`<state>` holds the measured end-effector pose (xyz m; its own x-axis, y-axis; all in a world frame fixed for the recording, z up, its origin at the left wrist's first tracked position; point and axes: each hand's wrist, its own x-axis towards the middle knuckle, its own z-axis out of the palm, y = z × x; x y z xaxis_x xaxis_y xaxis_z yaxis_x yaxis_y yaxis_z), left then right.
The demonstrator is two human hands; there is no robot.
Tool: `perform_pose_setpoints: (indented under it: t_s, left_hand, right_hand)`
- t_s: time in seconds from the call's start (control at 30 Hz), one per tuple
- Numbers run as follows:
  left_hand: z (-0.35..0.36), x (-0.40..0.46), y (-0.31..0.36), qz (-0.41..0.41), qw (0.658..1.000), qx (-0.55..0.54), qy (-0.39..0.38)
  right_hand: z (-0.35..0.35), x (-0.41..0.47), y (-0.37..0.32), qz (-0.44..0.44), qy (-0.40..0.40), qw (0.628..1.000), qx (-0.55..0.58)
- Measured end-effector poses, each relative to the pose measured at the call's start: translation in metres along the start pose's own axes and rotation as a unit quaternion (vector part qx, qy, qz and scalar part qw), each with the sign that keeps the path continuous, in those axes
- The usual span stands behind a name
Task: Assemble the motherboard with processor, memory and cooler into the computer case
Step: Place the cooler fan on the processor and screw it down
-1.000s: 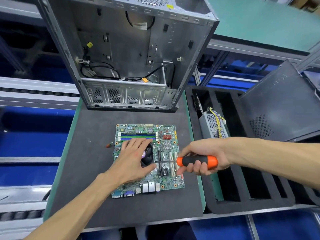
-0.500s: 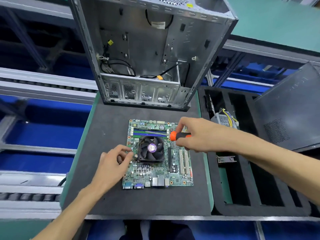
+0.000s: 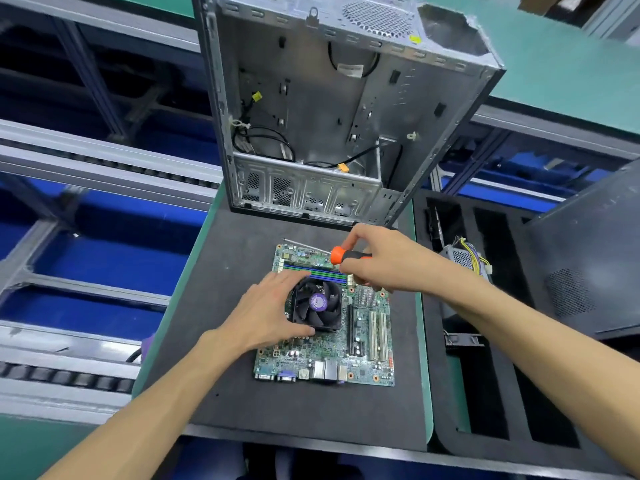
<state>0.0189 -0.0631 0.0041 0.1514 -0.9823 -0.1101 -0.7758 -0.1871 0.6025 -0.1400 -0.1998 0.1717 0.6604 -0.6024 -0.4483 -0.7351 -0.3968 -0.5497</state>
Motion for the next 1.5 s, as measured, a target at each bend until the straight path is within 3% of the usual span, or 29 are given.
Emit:
perform_pose_setpoints:
  t_s: [0.27,0.4,0.6,0.77,0.9,1.07,1.4,1.5]
  left_hand:
    - [-0.004,0.005,-0.003,0.001,0.999,-0.037,-0.002]
    - [0.005,-0.007,-0.006,-0.01,0.99,-0.14,-0.001]
    - [0.015,-0.03,-0.021,-0.143,0.943,-0.273,0.124]
    - [0.018,-0.035,-0.018,-0.185,0.923,-0.332,0.067]
    - [0.02,-0.038,-0.014,-0.253,0.898,-0.358,0.033]
    - [0.023,-0.042,-0.008,-0.271,0.881,-0.385,0.051]
    - [0.026,-0.043,-0.008,-0.275,0.876,-0.392,0.055]
    - [0.025,-0.043,-0.009,-0.279,0.872,-0.4,0.046]
  right_hand:
    - [-0.006,-0.011,0.011,0.006,0.017,1.0,0.021]
    - [-0.005,-0.016,0.015,-0.009,-0.003,1.0,-0.005]
    - [-0.003,-0.017,0.008,-0.034,0.013,0.991,-0.129]
    - [0.001,-0.011,-0.015,-0.085,0.047,0.948,-0.303]
    - [0.004,-0.006,-0.037,-0.126,0.023,0.909,-0.397]
    - [0.013,-0.004,-0.053,-0.167,-0.013,0.874,-0.455]
    - [0.013,0.001,-0.069,-0.174,-0.046,0.852,-0.492]
    - [0.015,-0.004,-0.075,-0.241,-0.034,0.799,-0.55]
